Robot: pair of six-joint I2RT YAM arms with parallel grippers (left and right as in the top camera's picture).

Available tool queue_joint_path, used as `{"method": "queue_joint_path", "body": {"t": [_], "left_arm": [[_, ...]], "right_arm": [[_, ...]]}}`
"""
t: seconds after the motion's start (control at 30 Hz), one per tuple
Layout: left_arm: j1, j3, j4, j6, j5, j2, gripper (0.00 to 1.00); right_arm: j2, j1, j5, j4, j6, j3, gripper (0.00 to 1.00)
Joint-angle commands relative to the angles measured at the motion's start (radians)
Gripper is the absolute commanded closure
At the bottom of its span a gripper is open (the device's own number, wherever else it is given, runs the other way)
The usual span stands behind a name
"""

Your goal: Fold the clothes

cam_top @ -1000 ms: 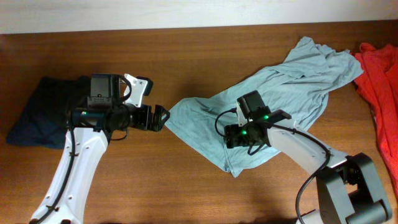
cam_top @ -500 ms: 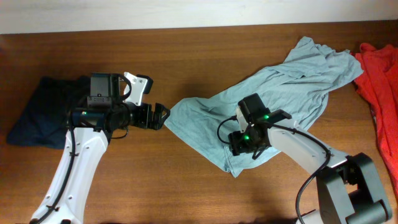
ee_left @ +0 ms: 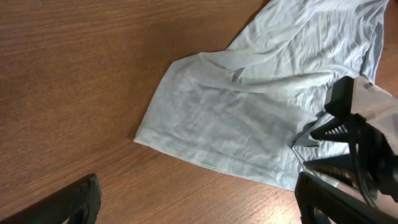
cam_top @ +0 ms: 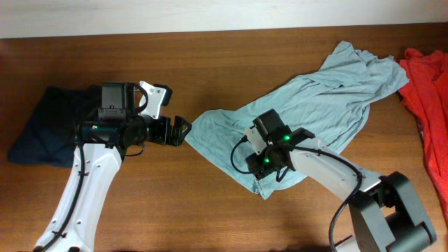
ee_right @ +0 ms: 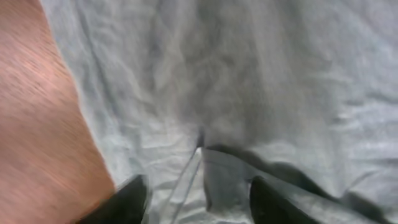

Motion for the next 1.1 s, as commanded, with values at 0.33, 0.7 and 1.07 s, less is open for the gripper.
{"method": "queue_joint_path", "body": {"t": [0.33, 0.7, 1.07], "left_arm": [[-0.003, 0.015, -0.003, 0.002, 0.011, -0.002, 0.01], [-0.003, 0.015, 0.015, 0.002, 0.011, -0.002, 0.01], [-0.089, 0.015, 0.019, 0.046, 0.01, -0.002, 0.01]], "right_arm": [[-0.083, -0.029, 0.44, -0.169, 0.502, 0.024, 0.96], [-0.591, -0.367, 0.763, -0.616, 0.886, 0.027, 0.96], [-0.765, -0.531, 0.768, -0.641, 0.875, 0.027, 0.96]]}}
